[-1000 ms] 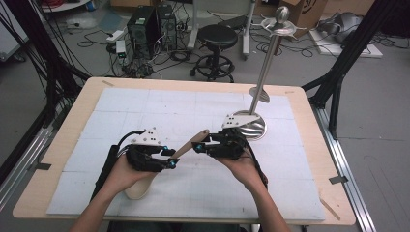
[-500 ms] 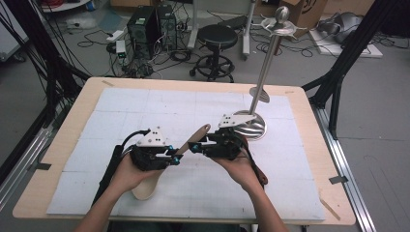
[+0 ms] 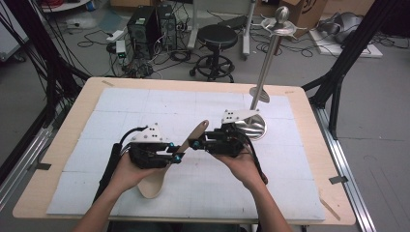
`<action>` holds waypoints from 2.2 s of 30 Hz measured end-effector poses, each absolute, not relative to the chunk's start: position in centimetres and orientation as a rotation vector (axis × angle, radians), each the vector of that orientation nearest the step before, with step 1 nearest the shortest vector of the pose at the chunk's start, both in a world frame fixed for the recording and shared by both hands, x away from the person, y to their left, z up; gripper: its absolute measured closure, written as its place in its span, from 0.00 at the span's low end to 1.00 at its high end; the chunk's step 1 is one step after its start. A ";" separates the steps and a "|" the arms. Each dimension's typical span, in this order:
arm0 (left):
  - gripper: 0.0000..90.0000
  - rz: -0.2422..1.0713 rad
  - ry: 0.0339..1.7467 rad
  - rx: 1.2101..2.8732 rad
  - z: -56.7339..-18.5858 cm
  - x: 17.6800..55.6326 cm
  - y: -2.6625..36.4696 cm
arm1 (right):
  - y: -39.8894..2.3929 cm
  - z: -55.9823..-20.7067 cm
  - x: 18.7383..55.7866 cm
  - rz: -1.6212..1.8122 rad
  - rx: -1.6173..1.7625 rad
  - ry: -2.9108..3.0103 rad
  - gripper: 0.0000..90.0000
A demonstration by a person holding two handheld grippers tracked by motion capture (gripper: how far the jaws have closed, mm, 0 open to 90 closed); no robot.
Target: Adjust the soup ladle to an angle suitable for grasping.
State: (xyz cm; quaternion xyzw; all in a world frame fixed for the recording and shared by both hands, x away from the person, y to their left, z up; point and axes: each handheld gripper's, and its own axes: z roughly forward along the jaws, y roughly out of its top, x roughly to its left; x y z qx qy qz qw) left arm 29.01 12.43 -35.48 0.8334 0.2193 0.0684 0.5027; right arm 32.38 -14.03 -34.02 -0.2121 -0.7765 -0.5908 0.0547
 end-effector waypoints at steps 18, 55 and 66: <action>0.68 0.095 0.514 1.957 -35.2 29.2 13.0 | -13.6 -31.2 32.3 -1.876 -0.557 -2.368 0.81; 0.87 0.069 0.470 1.938 -35.4 28.9 11.8 | -13.1 -30.8 31.7 -1.960 -0.476 -2.362 0.76; 0.87 0.077 0.497 1.914 -35.2 29.0 11.7 | -12.6 -32.1 31.2 -1.978 -0.468 -2.398 0.76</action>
